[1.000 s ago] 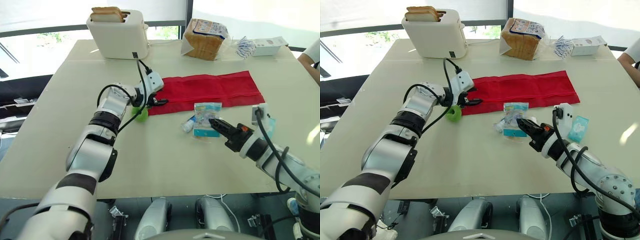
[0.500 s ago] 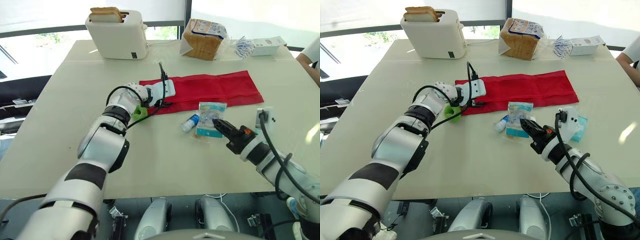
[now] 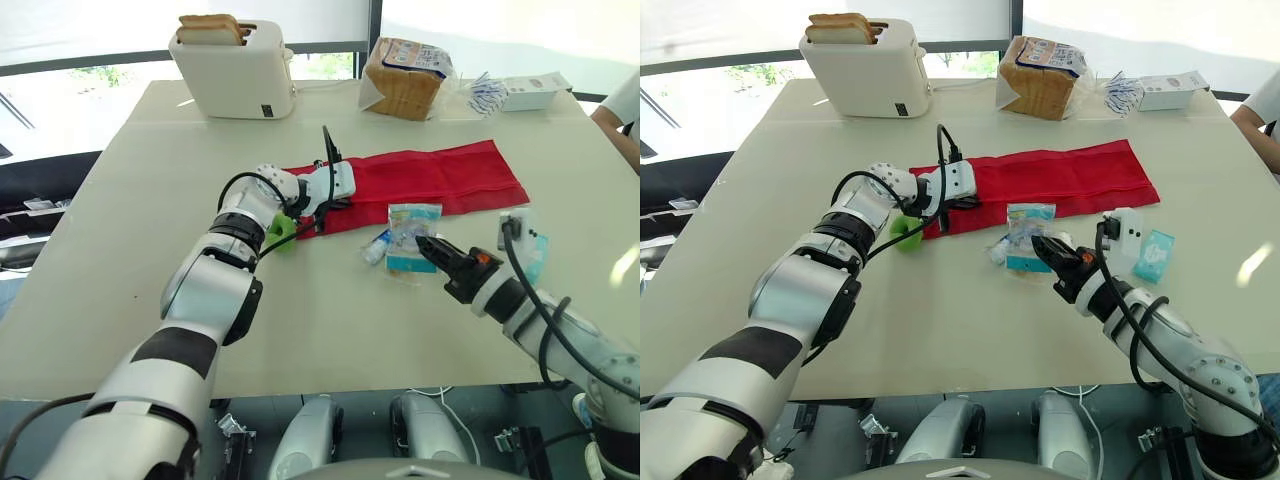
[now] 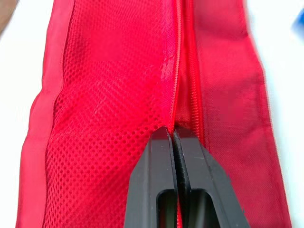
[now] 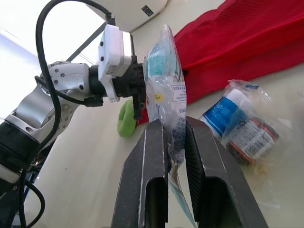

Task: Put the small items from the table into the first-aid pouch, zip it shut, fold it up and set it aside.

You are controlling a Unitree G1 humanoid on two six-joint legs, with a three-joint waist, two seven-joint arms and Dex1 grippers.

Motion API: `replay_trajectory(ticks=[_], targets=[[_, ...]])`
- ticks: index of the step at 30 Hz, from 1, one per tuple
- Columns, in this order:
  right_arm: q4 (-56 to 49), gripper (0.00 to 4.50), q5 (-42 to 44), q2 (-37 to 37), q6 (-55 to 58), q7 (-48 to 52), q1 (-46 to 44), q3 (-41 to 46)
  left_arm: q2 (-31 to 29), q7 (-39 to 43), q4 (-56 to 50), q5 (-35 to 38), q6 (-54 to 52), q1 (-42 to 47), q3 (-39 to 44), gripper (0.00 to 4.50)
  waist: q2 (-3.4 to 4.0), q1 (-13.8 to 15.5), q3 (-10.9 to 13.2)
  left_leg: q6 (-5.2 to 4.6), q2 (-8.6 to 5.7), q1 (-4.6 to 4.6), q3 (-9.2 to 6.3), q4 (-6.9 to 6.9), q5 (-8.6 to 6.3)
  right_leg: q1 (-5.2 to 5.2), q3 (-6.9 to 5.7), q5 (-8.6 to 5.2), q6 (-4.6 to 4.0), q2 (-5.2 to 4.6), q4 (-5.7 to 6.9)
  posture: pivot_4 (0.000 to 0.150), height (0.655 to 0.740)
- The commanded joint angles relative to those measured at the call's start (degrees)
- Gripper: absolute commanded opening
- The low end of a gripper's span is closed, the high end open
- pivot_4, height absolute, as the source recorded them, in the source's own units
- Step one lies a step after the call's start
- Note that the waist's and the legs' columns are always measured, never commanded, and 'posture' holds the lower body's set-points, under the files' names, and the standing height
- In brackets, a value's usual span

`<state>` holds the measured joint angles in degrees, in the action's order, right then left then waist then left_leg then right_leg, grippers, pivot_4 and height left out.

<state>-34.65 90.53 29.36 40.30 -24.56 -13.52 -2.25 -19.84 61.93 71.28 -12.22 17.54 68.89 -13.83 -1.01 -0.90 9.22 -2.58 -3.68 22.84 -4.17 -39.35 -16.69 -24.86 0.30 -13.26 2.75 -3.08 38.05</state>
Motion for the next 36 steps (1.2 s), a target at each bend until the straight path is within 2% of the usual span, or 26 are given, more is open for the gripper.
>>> replay_trajectory(ticks=[1,7,18,25,36], targets=[[5.7,0.01,-1.4,-2.6,2.3,2.9,-6.1,-2.8,-0.2,8.0,-6.6,5.7,-2.9,-2.0,3.3,0.00,0.00,-0.1,0.0,0.00,0.01,0.00,0.00,0.00,0.00,0.00,0.00,0.00,0.00,0.01,0.00,0.150,0.7400],[22.2,0.01,-8.7,-8.1,7.2,9.5,-15.3,-5.8,-2.1,11.2,-21.5,10.1,-11.6,-10.0,5.2,0.00,0.01,-0.2,0.0,0.01,0.02,0.01,-0.01,-0.02,0.00,-0.01,0.16,0.00,0.00,-0.02,0.01,0.150,0.7400],[35.7,0.01,-16.8,-14.7,17.8,15.7,-20.7,-5.0,-3.5,9.9,-35.5,15.1,-19.5,-17.3,6.9,0.00,0.05,-0.5,0.0,0.02,0.02,0.01,-0.06,-0.03,0.01,-0.05,0.28,0.00,-0.01,-0.08,0.05,0.150,0.7400],[40.5,0.00,-18.8,-18.6,23.1,15.1,-23.6,-1.1,-3.6,9.5,-40.1,17.3,-24.0,-19.6,7.6,0.00,0.07,-1.4,0.0,0.04,0.02,-0.01,-0.09,-0.03,0.02,-0.05,0.27,0.01,-0.02,-0.18,0.07,0.150,0.7400],[49.5,0.00,-27.8,-23.2,27.3,16.4,-28.0,3.3,-4.3,11.0,-40.9,19.4,-25.9,-20.2,7.3,0.00,0.12,-1.7,-0.3,0.05,0.02,-0.10,-0.08,-0.02,0.02,-0.05,0.32,0.01,-0.02,-0.18,0.16,0.150,0.7400]])
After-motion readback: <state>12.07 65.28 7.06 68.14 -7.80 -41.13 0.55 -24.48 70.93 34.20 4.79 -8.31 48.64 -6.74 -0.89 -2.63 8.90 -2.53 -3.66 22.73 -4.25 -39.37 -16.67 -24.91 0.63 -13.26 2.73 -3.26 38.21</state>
